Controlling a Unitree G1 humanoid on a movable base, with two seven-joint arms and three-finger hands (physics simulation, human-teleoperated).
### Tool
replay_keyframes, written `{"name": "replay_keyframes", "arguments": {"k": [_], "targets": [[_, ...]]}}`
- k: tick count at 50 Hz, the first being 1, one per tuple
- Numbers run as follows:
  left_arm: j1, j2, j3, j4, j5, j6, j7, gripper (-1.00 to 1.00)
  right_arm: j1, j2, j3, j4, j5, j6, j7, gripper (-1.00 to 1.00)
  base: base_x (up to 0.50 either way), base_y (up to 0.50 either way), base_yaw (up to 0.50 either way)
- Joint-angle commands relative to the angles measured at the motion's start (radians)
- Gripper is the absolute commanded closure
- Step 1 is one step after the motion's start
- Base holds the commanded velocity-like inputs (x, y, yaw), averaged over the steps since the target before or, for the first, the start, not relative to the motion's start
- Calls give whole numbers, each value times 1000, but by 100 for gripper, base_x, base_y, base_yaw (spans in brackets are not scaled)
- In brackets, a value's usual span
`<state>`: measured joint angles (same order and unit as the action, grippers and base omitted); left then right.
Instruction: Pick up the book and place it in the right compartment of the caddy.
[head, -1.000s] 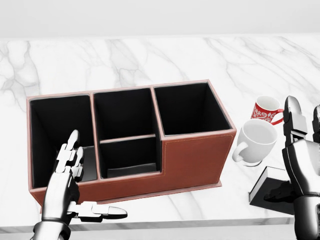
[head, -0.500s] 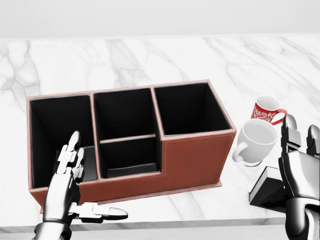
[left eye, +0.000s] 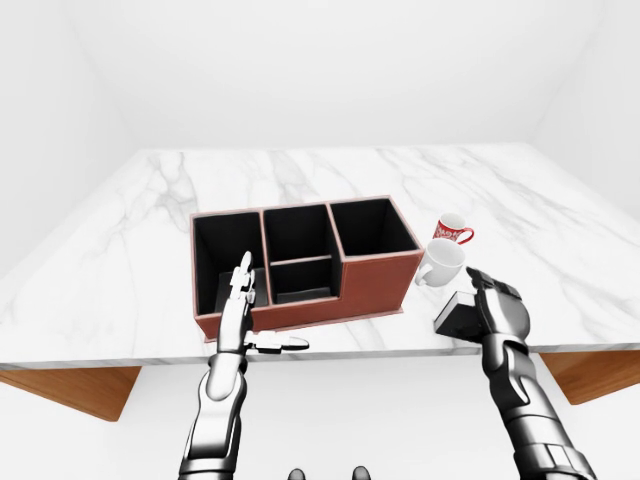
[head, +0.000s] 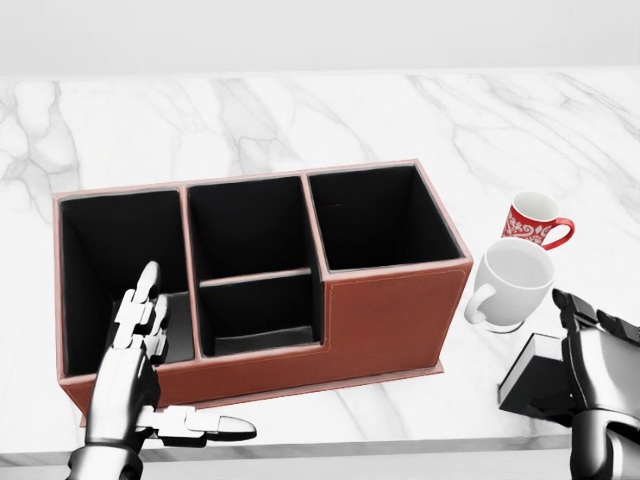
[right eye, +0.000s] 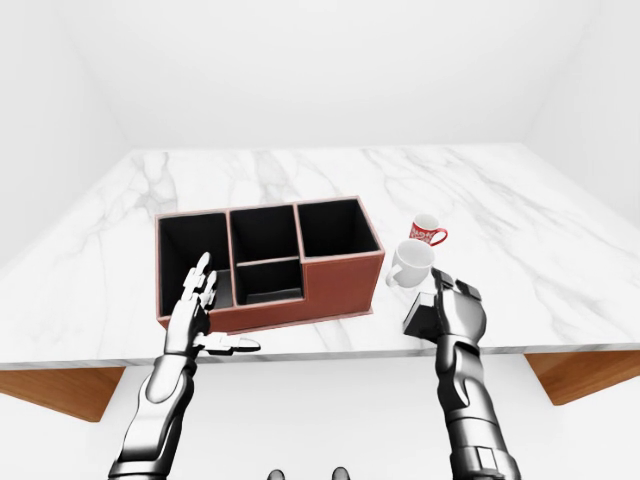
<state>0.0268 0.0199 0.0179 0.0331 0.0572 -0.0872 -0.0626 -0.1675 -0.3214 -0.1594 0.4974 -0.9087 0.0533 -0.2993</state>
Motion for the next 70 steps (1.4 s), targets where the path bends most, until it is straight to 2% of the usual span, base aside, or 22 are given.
{"name": "replay_keyframes", "arguments": {"k": [1,7,9,12,13,14,15,16,19,29,34,35,38,40,42,54,60,70], "targets": [[-5,1,2,5,2,0,2,-100,-10,-15,7,120,82,-35,-9,10,0,0,0],[-8,2,4,1,2,0,0,-100,25,-8,-5,80,130,-36,35,54,0,0,0],[-10,3,5,5,1,0,-1,-100,32,-6,-5,98,138,-50,27,69,0,0,0],[-9,3,6,6,0,0,-1,-100,40,-7,-8,101,151,-56,34,80,0,0,0],[-8,2,5,5,1,0,0,-100,46,-9,-13,90,162,-57,48,100,0,0,0],[-7,2,5,5,1,0,0,-100,46,-9,-14,89,162,-56,49,100,0,0,0],[-5,1,3,3,2,0,0,-100,62,-5,-19,40,166,-36,78,100,0,0,0],[-4,1,2,1,3,0,0,-100,62,-4,-20,39,166,-36,83,100,0,0,0],[-2,0,0,-9,3,4,-1,-100,47,-8,-18,85,170,-59,70,100,0,0,0],[0,0,-2,-10,5,1,-2,-100,67,-2,-16,53,173,-74,95,100,0,0,0],[3,0,-2,-16,4,3,-3,-100,110,15,-20,-80,131,-51,139,100,0,0,0],[2,0,-2,-10,4,0,-2,-100,130,23,-25,-151,117,-30,166,100,0,0,0],[0,0,-1,-5,3,0,-3,-100,158,41,-43,-259,88,-7,214,100,0,0,0],[1,0,-1,-7,2,0,-4,-100,181,59,-55,-374,65,28,276,100,0,0,0],[1,0,-1,-10,2,0,-4,-100,187,71,-64,-430,48,34,309,100,0,0,0],[2,-1,-3,-4,5,0,-1,-100,231,135,-103,-798,-52,34,561,100,0,0,0],[5,-1,-3,-18,4,0,-2,-100,225,146,-129,-953,-89,34,698,100,0,0,0],[-1,1,2,4,1,0,-3,-100,206,160,-149,-1129,-126,34,863,100,0,0,0]]}}
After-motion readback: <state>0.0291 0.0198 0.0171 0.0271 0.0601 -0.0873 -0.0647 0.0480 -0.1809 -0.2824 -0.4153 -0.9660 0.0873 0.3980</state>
